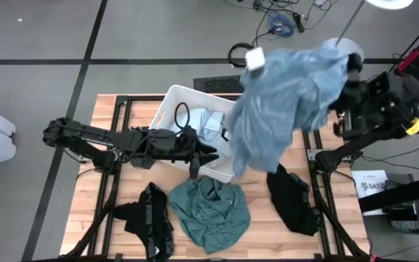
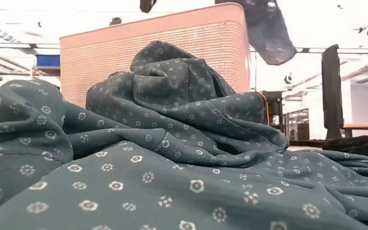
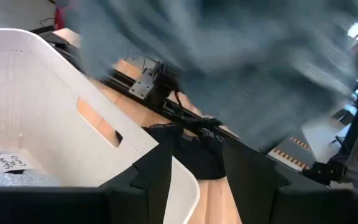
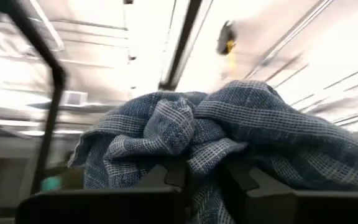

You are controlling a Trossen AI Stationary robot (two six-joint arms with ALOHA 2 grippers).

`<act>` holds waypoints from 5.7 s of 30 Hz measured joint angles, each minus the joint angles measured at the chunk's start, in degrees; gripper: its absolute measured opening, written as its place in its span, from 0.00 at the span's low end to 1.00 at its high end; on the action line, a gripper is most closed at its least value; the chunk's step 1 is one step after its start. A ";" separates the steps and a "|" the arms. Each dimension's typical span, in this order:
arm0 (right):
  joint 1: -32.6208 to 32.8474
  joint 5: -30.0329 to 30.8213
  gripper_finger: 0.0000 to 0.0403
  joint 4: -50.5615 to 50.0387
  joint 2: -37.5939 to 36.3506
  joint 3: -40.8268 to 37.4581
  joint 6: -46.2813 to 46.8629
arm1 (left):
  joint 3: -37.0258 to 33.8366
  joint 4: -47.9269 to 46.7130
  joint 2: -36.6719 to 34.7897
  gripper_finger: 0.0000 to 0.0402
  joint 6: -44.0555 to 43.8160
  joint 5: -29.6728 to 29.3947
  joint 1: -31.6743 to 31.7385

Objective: Sort clothes
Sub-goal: Put the blue polo shirt into the white laundry organizer, then adjust the white laundry organizer on the table

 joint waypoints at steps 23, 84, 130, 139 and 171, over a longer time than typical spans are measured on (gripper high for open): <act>-33.90 -44.18 0.09 9.24 41.00 34.89 40.05 | 0.00 -0.97 -0.01 0.38 -2.94 -6.41 -0.83; -28.57 -38.92 0.12 -59.83 47.34 2.91 26.20 | 0.00 -24.07 -24.04 0.28 0.59 -32.40 -16.50; -39.87 -8.96 0.39 -90.09 33.96 7.71 37.80 | 0.00 -24.05 -24.04 0.28 -0.06 -33.80 -16.50; -43.41 -2.48 0.37 -87.98 31.80 1.12 32.74 | 0.02 -25.03 -24.04 0.28 -1.51 -33.69 -16.50; -51.61 -11.01 0.36 -73.98 19.67 1.27 18.55 | 0.02 -25.32 -24.02 0.28 3.23 -35.65 -16.49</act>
